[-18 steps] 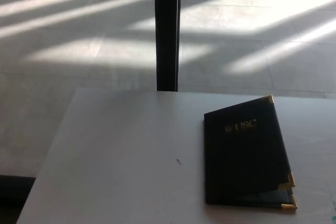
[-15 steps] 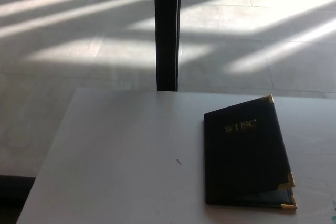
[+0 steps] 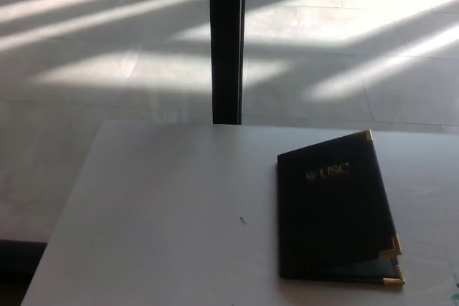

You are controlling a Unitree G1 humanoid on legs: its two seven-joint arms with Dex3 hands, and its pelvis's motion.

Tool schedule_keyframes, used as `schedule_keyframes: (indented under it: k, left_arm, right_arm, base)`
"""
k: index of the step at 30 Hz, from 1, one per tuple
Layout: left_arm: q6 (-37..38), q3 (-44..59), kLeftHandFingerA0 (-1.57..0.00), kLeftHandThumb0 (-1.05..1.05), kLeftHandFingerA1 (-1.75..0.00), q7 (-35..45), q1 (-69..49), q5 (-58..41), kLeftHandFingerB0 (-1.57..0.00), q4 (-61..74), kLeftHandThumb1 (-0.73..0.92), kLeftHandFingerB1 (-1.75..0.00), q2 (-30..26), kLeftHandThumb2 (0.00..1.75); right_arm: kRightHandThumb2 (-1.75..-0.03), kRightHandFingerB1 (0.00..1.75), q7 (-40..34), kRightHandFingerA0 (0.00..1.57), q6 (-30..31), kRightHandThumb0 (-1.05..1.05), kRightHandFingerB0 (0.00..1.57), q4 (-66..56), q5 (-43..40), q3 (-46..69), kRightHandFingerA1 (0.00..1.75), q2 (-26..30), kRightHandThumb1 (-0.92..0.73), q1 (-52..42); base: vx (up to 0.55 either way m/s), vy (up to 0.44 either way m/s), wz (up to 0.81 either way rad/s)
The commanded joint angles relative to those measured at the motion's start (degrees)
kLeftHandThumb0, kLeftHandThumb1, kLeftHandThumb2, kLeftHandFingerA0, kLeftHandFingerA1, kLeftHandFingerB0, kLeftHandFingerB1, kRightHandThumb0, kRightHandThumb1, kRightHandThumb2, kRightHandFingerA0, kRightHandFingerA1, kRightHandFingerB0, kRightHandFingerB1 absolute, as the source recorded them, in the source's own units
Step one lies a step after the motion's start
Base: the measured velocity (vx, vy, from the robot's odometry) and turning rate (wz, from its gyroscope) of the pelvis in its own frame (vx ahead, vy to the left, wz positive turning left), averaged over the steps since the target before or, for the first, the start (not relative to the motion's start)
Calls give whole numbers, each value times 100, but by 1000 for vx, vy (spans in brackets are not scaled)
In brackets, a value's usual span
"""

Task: There is a diary kept infront of the robot and the robot uses its right hand to grab its cover and puses it to the left to open it.

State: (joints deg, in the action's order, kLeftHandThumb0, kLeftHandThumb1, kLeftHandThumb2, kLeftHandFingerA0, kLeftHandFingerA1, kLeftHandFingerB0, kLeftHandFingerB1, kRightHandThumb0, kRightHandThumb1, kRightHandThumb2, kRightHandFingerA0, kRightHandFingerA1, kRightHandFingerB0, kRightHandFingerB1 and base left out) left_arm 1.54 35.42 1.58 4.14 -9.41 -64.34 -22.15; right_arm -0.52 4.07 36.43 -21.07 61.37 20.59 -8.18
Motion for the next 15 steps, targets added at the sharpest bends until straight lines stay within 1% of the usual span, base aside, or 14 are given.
schedule_keyframes:
  k: [1,2,3,4,5,6,7,8,9,10,11,13,14,15]
  left_arm:
    - [-98,1055,-25,-105,-169,-38,311,-1180,-16,-528,92,-137,-492,120]
    - [-87,1065,-25,-105,-170,-27,314,-1160,-15,-545,92,-138,-496,120]
    - [-90,1119,-24,-105,-169,-30,332,-1170,-15,-558,92,-137,-496,119]
    - [-68,1125,-27,-105,-169,-20,306,-1144,-17,-564,92,-141,-471,119]
    - [-55,1116,-28,-105,-167,-24,303,-1102,-17,-582,92,-138,-475,120]
    - [-52,1126,-28,-105,-167,-22,307,-1091,-17,-589,92,-138,-477,120]
    - [-56,1156,-36,-93,-117,-48,305,-1098,0,-592,71,-90,-465,155]
    - [-55,1171,-37,-88,-115,-64,308,-1094,0,-593,68,-87,-462,152]
    - [-45,1189,-25,-105,-164,-39,310,-1093,-16,-599,92,-136,-466,118]
    - [-31,1219,-25,-105,-164,13,310,-1102,-16,-615,92,-136,-467,118]
    - [-26,1220,-25,-105,-165,7,325,-1080,-15,-610,92,-137,-471,119]
    - [-39,1251,-23,-105,-165,39,333,-1095,-15,-628,92,-138,-480,117]
    - [-33,1228,-23,-105,-166,37,332,-1059,-12,-639,92,-134,-490,119]
    - [-30,1219,-23,-105,-166,30,333,-1039,-12,-644,92,-134,-494,119]
  right_arm:
    - [-86,125,-1770,62,1359,-76,18,-1984,-2214,1302,140,1340,-92,1739]
    - [-126,83,-1701,85,1459,-64,34,-2195,-2151,1151,112,1352,-82,1839]
    - [-86,102,-1659,88,1510,-82,29,-2446,-2154,1004,115,1308,-92,2033]
    - [-85,103,-1646,90,1492,-84,40,-2717,-2064,688,107,1212,-92,2335]
    - [-84,101,-1555,87,1548,-80,46,-2874,-2134,573,104,1146,-92,2472]
    - [-84,101,-1552,87,1592,-80,46,-2915,-2124,587,104,1127,-92,2503]
    - [-80,105,-1583,98,1616,-82,51,-3042,-2058,476,97,1042,-92,2607]
    - [-78,93,-1648,97,1658,-78,53,-3315,-2016,282,89,883,-92,2720]
    - [-81,91,-1672,99,1694,-79,54,-3625,-1981,4,81,676,-92,2868]
    - [-81,91,-1607,99,1709,-79,54,-3627,-1952,-68,81,630,-92,2943]
    - [-77,85,-1857,106,1825,-81,64,-3806,-1844,-222,75,513,-92,3099]
    - [-77,74,-2003,105,1947,-80,73,-3978,-1745,-449,69,362,-92,3273]
    - [-83,62,-2002,65,2126,-82,50,-4381,-1724,-914,70,45,-92,3336]
    - [-83,62,-1964,65,2192,-82,50,-4525,-1746,-1062,70,-65,-92,3333]
  base:
    - [0,0,0]
    - [0,0,0]
    - [0,0,0]
    - [0,0,0]
    - [0,0,0]
    - [0,0,0]
    - [0,0,0]
    - [0,0,0]
    - [0,0,0]
    - [7,7,6]
    - [0,0,0]
    - [0,0,0]
    - [0,0,0]
    - [0,0,0]
